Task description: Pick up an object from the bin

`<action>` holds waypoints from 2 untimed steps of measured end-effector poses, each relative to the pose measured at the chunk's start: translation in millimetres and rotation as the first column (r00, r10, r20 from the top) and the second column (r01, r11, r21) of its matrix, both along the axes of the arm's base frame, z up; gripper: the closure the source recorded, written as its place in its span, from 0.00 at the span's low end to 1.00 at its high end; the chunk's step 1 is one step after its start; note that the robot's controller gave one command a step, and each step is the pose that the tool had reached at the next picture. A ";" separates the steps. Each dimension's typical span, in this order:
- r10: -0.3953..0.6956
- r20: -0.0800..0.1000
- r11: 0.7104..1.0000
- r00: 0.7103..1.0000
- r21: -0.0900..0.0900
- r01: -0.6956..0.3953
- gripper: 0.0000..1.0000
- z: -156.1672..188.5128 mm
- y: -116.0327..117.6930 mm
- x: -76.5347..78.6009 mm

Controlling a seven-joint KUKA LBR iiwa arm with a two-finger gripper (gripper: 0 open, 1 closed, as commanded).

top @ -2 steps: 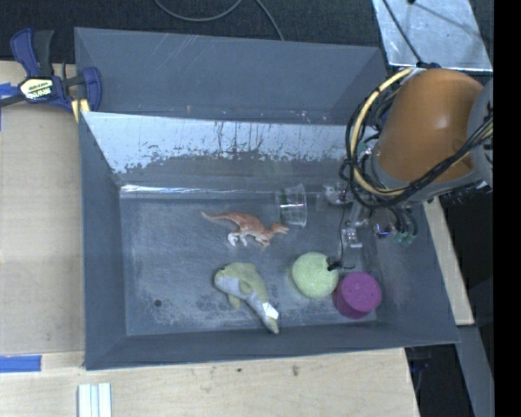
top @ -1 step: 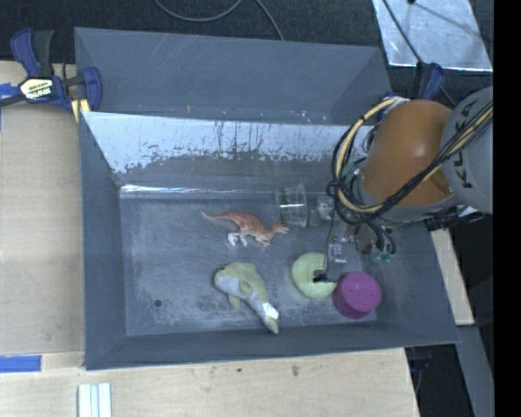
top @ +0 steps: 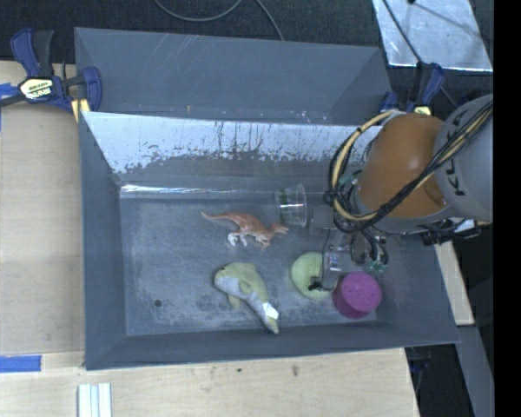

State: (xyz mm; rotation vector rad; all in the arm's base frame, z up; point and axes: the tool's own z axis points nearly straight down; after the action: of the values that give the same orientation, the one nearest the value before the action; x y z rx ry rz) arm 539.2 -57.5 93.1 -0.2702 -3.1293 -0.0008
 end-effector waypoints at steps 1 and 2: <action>-0.065 0.006 0.998 0.998 -0.002 0.065 0.00 16.3 -13.8 -5.5; -0.016 -0.001 1.000 1.000 0.000 0.016 0.00 -19.5 -11.5 -5.7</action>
Offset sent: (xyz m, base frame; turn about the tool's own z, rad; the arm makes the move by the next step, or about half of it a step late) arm -0.0064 -0.0111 -0.0231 0.0134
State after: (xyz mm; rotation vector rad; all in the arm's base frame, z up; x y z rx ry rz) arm 533.5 -69.0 73.6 -0.2951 -3.1262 -0.0001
